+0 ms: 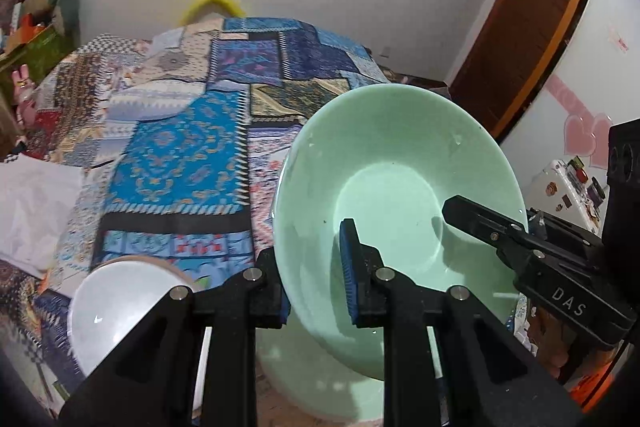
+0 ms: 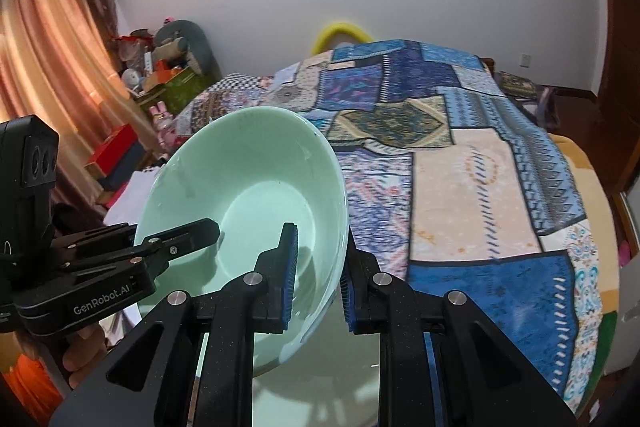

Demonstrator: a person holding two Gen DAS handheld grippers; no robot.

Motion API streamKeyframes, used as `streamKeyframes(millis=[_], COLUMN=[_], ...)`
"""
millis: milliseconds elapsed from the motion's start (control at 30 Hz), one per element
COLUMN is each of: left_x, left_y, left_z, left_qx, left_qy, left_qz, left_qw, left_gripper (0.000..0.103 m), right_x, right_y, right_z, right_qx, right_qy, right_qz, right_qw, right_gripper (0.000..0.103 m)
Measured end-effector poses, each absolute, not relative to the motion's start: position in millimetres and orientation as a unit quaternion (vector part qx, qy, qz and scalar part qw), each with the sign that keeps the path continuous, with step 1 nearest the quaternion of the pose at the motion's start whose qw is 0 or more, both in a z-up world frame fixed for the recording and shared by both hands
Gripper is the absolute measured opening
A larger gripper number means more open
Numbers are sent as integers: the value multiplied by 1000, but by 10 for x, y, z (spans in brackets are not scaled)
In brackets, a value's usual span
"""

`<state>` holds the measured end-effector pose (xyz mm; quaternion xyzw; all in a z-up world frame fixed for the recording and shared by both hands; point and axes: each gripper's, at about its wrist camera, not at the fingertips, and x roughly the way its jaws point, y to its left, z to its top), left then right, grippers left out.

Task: Organize plates and bowls
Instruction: 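Lift and carry the mint green bowl toward the white bowl with both tools, then lower the mint green bowl into the white bowl and open both tools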

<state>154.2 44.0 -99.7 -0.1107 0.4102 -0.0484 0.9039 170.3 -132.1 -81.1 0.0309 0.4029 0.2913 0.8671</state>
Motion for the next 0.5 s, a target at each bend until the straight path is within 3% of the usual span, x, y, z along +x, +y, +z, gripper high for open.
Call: streamKeyframes(millis=[500], left_x=[909], left_y=[1129], left_z=[-1025], left_qx=[-116], left_qy=[403], left_qz=[8], left_qw=[908], left_gripper=[20], right_x=[1414], right_y=[-650], right_z=[-940], right_qx=[38], right_qy=[417], right_qz=[358], right_qw=[835], right_gripper=[18])
